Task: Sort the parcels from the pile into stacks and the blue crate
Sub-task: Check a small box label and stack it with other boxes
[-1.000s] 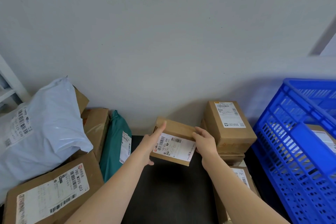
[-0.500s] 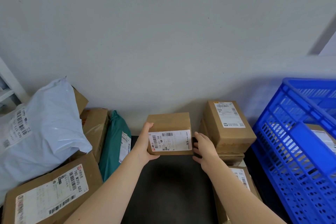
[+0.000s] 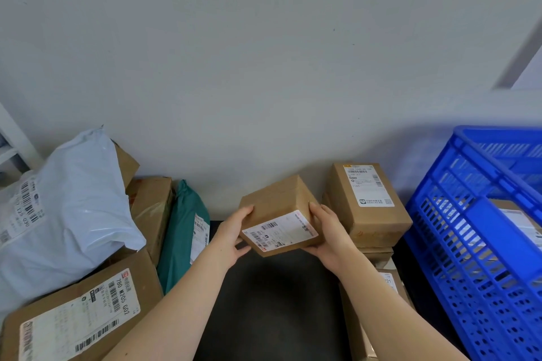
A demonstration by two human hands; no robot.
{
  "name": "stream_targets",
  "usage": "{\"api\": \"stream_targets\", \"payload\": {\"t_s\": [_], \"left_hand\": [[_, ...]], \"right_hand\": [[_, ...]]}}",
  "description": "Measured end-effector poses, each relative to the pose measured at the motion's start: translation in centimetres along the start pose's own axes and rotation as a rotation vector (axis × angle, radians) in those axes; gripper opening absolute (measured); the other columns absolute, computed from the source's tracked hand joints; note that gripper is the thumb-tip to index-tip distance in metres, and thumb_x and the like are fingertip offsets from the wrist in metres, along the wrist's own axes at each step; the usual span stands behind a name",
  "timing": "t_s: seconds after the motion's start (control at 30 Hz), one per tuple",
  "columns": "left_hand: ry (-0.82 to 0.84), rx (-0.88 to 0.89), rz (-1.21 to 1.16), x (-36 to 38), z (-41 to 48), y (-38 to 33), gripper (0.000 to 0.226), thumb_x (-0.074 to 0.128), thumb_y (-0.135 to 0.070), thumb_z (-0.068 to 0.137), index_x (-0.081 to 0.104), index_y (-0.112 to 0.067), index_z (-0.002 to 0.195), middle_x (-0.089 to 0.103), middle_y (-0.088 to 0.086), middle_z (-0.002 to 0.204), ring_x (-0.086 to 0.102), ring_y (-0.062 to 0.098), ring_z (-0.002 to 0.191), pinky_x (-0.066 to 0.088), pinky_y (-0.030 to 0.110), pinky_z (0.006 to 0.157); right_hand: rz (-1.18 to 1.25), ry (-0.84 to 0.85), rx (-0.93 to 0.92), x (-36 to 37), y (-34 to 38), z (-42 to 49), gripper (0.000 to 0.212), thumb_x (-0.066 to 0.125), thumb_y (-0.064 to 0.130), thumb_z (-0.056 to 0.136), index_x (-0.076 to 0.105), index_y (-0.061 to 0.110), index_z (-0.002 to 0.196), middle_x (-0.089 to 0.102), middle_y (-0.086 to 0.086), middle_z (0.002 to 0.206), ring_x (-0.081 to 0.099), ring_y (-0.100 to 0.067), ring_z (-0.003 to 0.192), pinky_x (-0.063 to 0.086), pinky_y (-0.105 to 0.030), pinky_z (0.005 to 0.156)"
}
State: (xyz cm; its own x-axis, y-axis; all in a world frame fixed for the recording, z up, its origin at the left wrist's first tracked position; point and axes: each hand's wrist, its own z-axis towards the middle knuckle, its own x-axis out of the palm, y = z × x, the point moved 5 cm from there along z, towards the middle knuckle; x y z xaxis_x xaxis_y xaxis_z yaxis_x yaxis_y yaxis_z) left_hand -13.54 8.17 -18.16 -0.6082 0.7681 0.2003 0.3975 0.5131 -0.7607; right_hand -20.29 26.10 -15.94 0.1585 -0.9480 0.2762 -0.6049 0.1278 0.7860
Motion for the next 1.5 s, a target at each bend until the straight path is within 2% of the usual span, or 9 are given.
{"api": "stream_targets", "payload": {"t_s": [0.2, 0.33, 0.43, 0.7, 1.03, 1.17, 1.27, 1.4, 1.5], "left_hand": [[0.001, 0.192, 0.354, 0.3, -0.1, -1.5, 0.055, 0.061, -0.046, 0.088, 0.048, -0.016, 0.132, 0.062, 0.005, 0.115, 0.06, 0.017, 0.096, 0.05, 0.03, 0.074], [0.027, 0.138, 0.497, 1.3, -1.1, -1.8, 0.104, 0.054, -0.083, 0.06, 0.045, -0.014, 0.137, 0.06, 0.008, 0.123, 0.058, 0.023, 0.105, 0.045, 0.029, 0.075], [0.022, 0.127, 0.561, 1.4, -1.2, -1.9, 0.114, 0.047, -0.087, 0.049, 0.047, -0.013, 0.135, 0.061, 0.009, 0.123, 0.058, 0.024, 0.106, 0.046, 0.031, 0.081], [0.01, 0.151, 0.571, 1.5, -1.4, -2.1, 0.103, 0.054, -0.08, 0.06, 0.046, -0.011, 0.135, 0.06, 0.01, 0.124, 0.058, 0.027, 0.11, 0.047, 0.036, 0.092], [0.023, 0.121, 0.56, 0.9, -1.2, -1.6, 0.115, 0.057, -0.089, 0.041, 0.053, -0.014, 0.127, 0.065, 0.008, 0.115, 0.062, 0.025, 0.103, 0.05, 0.043, 0.096], [-0.002, 0.125, 0.556, 0.6, -0.8, -1.3, 0.094, 0.062, -0.078, 0.064, 0.052, -0.011, 0.128, 0.063, 0.01, 0.119, 0.06, 0.026, 0.106, 0.049, 0.038, 0.094], [-0.043, 0.145, 0.517, 0.3, -0.5, -1.4, 0.081, 0.066, -0.068, 0.072, 0.054, -0.008, 0.125, 0.065, 0.01, 0.112, 0.062, 0.025, 0.098, 0.049, 0.031, 0.078], [-0.082, 0.158, 0.475, 0.1, -0.7, -1.9, 0.071, 0.07, -0.059, 0.075, 0.057, -0.005, 0.119, 0.067, 0.011, 0.101, 0.066, 0.026, 0.088, 0.052, 0.033, 0.071], [-0.117, 0.194, 0.458, -0.1, -0.6, -2.2, 0.068, 0.069, -0.053, 0.079, 0.054, -0.004, 0.124, 0.064, 0.01, 0.106, 0.062, 0.025, 0.091, 0.052, 0.035, 0.077]], "right_hand": [[-0.082, -0.008, -0.031, 0.1, 0.1, -0.2, 0.072, 0.065, 0.027, 0.091, 0.023, 0.036, 0.149, 0.048, -0.006, 0.128, 0.057, -0.028, 0.105, 0.052, -0.054, 0.091], [-0.159, 0.033, -0.053, 0.8, 0.2, -0.4, 0.081, 0.069, 0.026, 0.088, 0.019, 0.038, 0.15, 0.044, -0.002, 0.129, 0.058, -0.026, 0.103, 0.052, -0.053, 0.091], [-0.176, 0.027, -0.054, 0.9, 0.2, -0.3, 0.082, 0.069, 0.026, 0.088, 0.018, 0.038, 0.15, 0.045, 0.0, 0.122, 0.058, -0.025, 0.101, 0.051, -0.055, 0.092], [-0.243, -0.016, -0.106, 0.7, 0.4, -0.3, 0.061, 0.065, 0.023, 0.091, 0.033, 0.032, 0.142, 0.05, 0.001, 0.117, 0.057, -0.022, 0.1, 0.053, -0.051, 0.09], [-0.392, -0.052, -0.143, 0.7, 1.1, -0.2, 0.053, 0.063, 0.028, 0.092, 0.038, 0.03, 0.138, 0.051, 0.0, 0.124, 0.055, -0.023, 0.107, 0.051, -0.048, 0.095], [-0.403, -0.032, -0.092, 0.3, 0.4, -0.4, 0.049, 0.062, 0.024, 0.093, 0.041, 0.027, 0.137, 0.053, 0.0, 0.118, 0.057, -0.022, 0.101, 0.054, -0.044, 0.091], [-0.481, 0.021, -0.085, 0.5, 0.2, -0.8, 0.046, 0.062, 0.027, 0.093, 0.045, 0.023, 0.135, 0.055, -0.001, 0.118, 0.057, -0.019, 0.1, 0.053, -0.04, 0.088], [-0.634, 0.197, -0.113, 1.7, 0.2, -1.1, 0.098, 0.073, 0.061, 0.071, 0.025, 0.026, 0.148, 0.051, 0.0, 0.136, 0.057, -0.019, 0.112, 0.052, -0.041, 0.094], [-0.892, 0.255, -0.2, 2.3, 0.0, -1.1, 0.128, 0.083, 0.056, 0.061, -0.003, 0.029, 0.153, 0.021, 0.0, 0.155, 0.035, -0.023, 0.136, 0.034, -0.045, 0.113]]}}
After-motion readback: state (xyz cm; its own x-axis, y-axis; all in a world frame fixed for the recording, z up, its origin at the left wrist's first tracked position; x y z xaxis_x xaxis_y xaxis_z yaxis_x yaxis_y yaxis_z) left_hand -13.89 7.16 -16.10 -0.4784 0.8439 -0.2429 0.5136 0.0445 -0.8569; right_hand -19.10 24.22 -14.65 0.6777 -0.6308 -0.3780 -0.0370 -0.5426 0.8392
